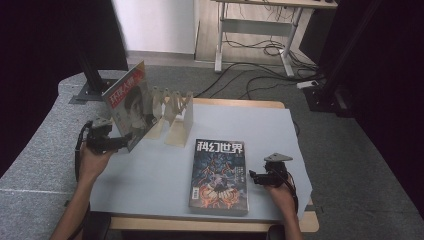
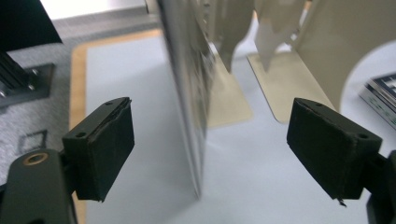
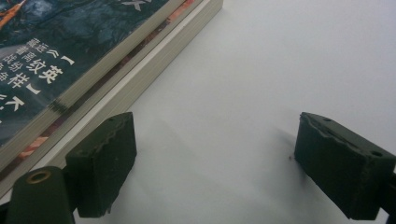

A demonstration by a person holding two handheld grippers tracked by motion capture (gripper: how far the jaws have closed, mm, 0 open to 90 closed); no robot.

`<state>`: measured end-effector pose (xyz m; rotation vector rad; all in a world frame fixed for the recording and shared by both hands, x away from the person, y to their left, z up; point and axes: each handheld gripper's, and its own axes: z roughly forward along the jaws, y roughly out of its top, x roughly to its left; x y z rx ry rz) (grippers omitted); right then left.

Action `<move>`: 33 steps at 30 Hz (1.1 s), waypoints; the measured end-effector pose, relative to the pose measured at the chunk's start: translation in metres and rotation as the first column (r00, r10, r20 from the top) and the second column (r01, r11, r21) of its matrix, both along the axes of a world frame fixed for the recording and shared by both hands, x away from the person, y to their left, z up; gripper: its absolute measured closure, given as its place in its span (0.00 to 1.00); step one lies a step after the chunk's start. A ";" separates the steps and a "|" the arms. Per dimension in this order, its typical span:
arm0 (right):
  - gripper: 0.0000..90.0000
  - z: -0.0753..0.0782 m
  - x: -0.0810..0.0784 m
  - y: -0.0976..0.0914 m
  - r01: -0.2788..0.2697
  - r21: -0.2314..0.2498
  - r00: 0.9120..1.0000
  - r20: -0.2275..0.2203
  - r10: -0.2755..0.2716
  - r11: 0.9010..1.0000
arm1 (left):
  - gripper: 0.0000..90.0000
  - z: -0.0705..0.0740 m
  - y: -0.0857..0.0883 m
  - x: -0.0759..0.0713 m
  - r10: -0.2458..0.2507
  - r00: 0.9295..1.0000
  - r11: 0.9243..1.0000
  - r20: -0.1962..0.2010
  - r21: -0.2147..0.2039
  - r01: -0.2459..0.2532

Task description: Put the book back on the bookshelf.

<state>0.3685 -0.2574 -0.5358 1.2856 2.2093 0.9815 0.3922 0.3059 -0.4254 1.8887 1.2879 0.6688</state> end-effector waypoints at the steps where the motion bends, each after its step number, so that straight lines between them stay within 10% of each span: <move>1: 0.14 0.000 0.000 0.000 0.000 0.000 1.000 0.000 0.000 1.000 | 0.16 -0.001 -0.001 -0.004 -0.003 1.000 1.000 -0.002 0.006 0.003; 13: 0.14 0.000 0.000 0.000 0.001 -0.003 1.000 0.004 -0.001 1.000 | 0.01 -0.011 -0.023 -0.031 -0.079 0.996 0.995 -0.037 0.055 0.081; 33: 0.14 0.000 -0.001 0.000 0.003 -0.005 1.000 0.006 -0.003 1.000 | 0.00 -0.053 -0.073 -0.034 -0.253 0.962 0.966 -0.100 0.022 0.256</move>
